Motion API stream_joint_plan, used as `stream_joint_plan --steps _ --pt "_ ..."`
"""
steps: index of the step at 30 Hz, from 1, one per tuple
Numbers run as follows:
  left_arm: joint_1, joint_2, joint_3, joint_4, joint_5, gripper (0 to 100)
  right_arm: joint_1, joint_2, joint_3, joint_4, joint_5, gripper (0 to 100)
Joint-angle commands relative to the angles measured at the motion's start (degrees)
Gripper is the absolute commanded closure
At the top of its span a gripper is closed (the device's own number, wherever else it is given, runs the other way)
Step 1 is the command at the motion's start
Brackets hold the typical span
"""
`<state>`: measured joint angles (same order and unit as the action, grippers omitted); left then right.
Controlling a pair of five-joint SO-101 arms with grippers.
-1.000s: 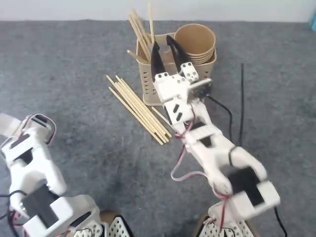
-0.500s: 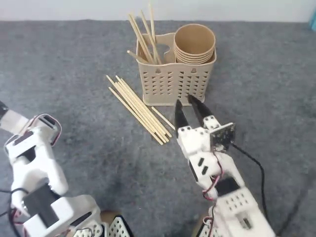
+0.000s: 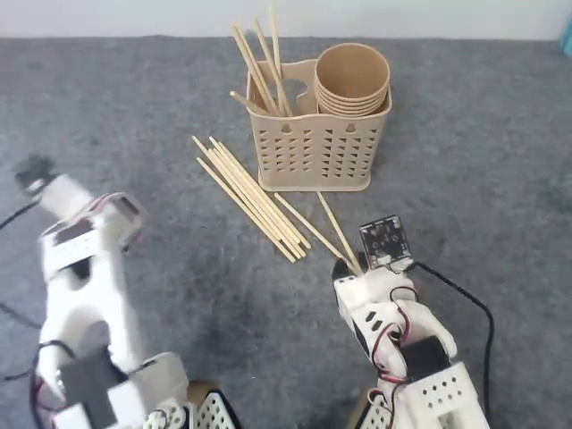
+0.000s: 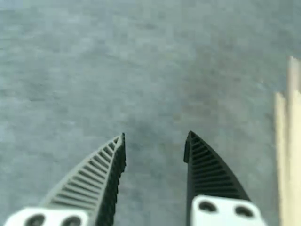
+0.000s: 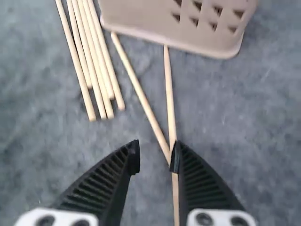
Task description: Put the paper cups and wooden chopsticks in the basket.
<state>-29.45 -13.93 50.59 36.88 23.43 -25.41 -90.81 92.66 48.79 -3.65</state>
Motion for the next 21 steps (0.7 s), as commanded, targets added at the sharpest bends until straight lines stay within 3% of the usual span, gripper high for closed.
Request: stream_joint_plan --steps 1,4,8,15,21 --pt "14.07 -7.12 -0.84 3.96 -0.09 81 -0.75 2.42 -2.02 4.18 -0.53 91.6" --pt "18.81 -6.42 -2.51 3.25 0.18 81 0.57 2.77 -1.93 5.49 -0.44 99.7" --pt "20.31 1.32 -8.66 2.20 5.54 81 0.75 1.80 2.11 3.03 -0.53 99.3" --pt "22.51 21.98 -26.24 9.14 10.64 81 0.57 -0.40 3.96 2.51 -0.44 99.1" --pt "22.51 30.95 -37.05 11.96 13.98 81 0.57 -1.63 4.22 2.59 -0.44 99.1"
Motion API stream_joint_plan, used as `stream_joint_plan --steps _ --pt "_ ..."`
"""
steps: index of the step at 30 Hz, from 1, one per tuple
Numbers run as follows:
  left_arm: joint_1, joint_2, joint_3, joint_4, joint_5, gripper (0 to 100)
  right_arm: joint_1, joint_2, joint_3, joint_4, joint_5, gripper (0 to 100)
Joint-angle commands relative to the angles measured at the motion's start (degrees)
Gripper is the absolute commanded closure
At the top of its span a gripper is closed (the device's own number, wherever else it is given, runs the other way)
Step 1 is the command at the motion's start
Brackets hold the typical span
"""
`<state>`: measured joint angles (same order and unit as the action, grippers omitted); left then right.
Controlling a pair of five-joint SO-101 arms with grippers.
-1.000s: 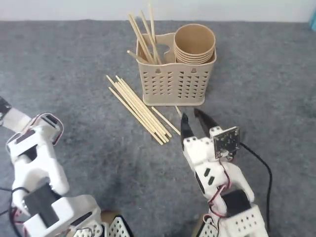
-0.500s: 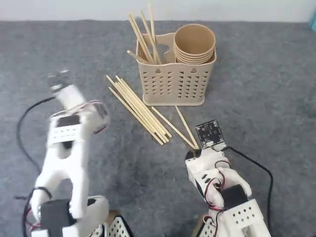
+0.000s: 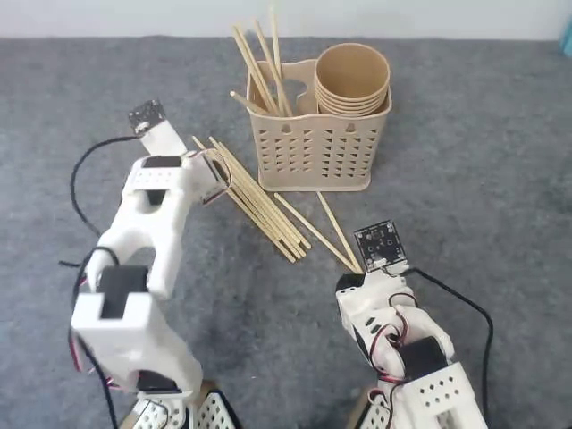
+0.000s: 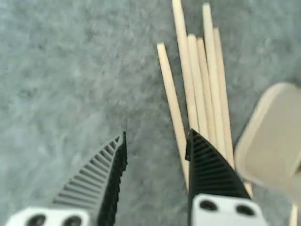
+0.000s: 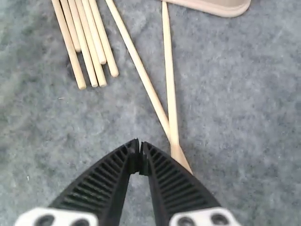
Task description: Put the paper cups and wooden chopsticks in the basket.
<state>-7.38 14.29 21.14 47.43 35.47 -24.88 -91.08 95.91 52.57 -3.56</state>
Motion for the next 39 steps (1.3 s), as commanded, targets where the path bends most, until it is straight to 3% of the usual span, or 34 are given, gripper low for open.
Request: stream_joint_plan --steps 1,12,20,23,32,39 --pt "0.53 3.69 -8.57 1.41 2.46 81 0.04 -1.45 0.97 -1.19 -0.53 99.1" --pt "0.62 15.38 -19.38 1.85 6.59 81 0.04 -1.45 0.97 -1.19 -0.53 99.1" --pt "0.88 21.54 -29.58 14.15 6.86 85 0.04 -1.45 0.97 -1.36 -0.53 99.1" --pt "0.88 21.71 -30.64 16.97 6.77 99 0.04 -1.45 0.97 -1.54 -0.53 99.1" --pt "1.49 21.27 -30.81 21.27 6.59 99 0.04 -1.45 0.97 -1.71 -0.53 99.1" --pt "1.41 11.34 -28.79 24.53 6.42 99 0.13 -1.45 0.97 -1.71 -0.53 99.1"
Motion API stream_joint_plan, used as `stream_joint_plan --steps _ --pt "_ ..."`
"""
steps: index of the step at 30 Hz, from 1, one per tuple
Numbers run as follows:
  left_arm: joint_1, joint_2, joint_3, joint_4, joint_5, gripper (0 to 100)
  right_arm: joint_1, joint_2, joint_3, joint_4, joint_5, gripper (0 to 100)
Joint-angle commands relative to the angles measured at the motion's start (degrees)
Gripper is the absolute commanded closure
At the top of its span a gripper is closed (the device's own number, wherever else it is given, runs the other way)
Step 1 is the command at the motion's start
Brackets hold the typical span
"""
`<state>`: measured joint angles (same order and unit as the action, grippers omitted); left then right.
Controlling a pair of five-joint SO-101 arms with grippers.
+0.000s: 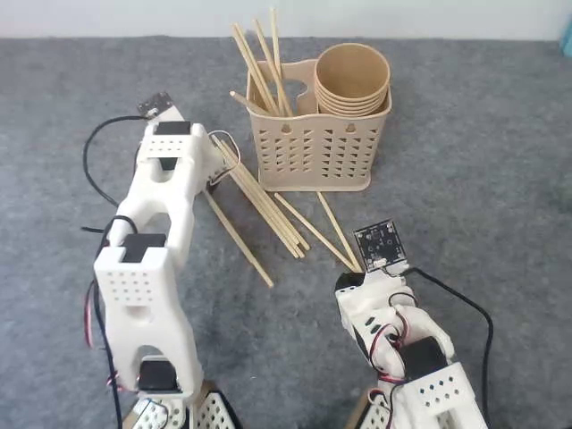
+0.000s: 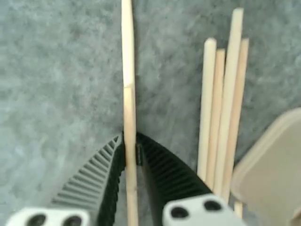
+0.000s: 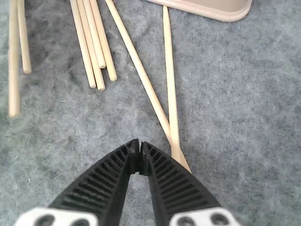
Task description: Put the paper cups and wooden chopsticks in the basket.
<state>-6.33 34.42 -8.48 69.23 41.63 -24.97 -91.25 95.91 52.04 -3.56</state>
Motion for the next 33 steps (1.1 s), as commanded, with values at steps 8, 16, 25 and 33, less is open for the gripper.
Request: stream_joint_plan --steps 8,16,25,33 --pt "0.09 -27.43 8.13 2.55 -6.24 99 0.48 -1.27 0.97 -1.19 -0.53 99.1" --pt "0.53 -48.53 15.25 -4.92 -15.38 99 0.57 -1.27 0.97 -1.19 -0.53 99.1" --pt "0.53 -71.82 26.59 -29.63 -20.40 99 0.57 -1.27 0.97 -1.19 -0.53 99.1" --pt "6.33 -82.64 38.02 -67.43 -20.66 99 0.57 -1.27 0.97 -1.27 -0.53 99.1"
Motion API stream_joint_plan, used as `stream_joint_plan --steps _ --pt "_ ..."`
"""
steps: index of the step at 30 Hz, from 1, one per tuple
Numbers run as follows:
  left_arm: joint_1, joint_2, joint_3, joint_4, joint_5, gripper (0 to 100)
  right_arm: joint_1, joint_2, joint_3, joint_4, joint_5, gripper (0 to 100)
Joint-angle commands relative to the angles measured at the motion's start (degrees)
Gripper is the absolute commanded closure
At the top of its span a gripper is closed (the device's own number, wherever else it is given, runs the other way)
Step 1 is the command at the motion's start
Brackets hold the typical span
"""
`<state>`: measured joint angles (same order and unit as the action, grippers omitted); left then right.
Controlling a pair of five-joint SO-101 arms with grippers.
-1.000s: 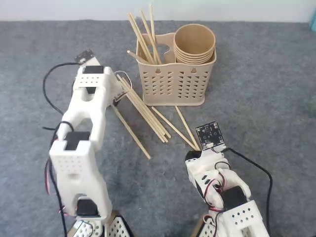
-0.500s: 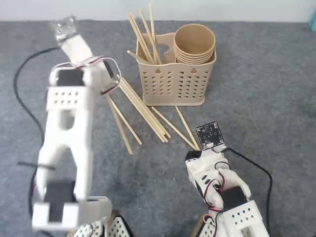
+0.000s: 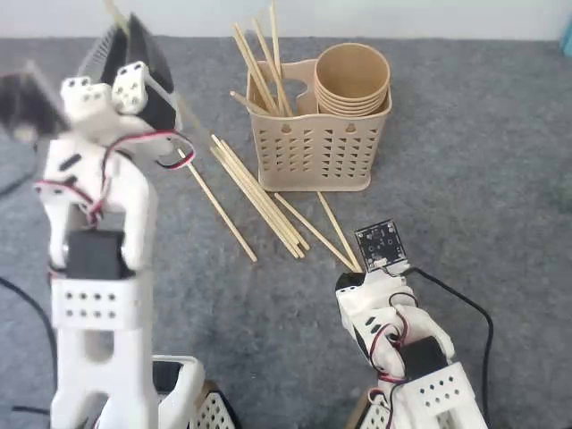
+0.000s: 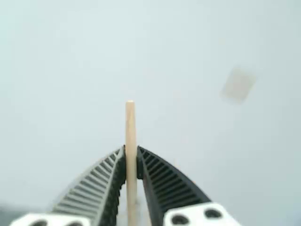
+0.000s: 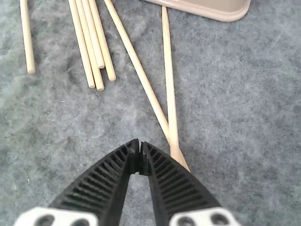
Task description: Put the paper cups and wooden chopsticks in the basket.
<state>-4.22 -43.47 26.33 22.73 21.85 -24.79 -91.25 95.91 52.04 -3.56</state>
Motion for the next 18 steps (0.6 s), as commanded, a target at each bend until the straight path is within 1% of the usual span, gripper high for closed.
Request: stream_joint_plan --steps 1,2,4,7,11,15,18 --pt "5.36 -4.75 3.74 -25.41 -0.88 99 0.40 -1.27 0.97 -1.27 -0.53 99.1" --pt "6.33 -4.66 3.56 -28.13 -0.88 99 0.40 -1.27 0.97 -1.27 -0.53 99.1" --pt "8.09 -3.69 2.77 -30.68 -0.88 99 0.40 -1.27 0.97 -1.27 -0.53 99.0" --pt "9.58 0.70 -1.10 -31.21 -0.88 99 0.40 -1.27 0.97 -1.27 -0.53 99.0" --pt "9.76 10.02 -8.22 -31.21 -0.97 99 0.40 -1.27 0.97 -1.27 -0.53 99.0" --pt "10.02 18.73 -13.58 -31.21 -5.10 99 0.40 -1.27 0.97 -1.27 -0.35 99.0" --pt "10.02 22.86 -13.58 -31.21 -6.68 99 0.40 -1.27 0.97 -1.27 -0.26 99.0"
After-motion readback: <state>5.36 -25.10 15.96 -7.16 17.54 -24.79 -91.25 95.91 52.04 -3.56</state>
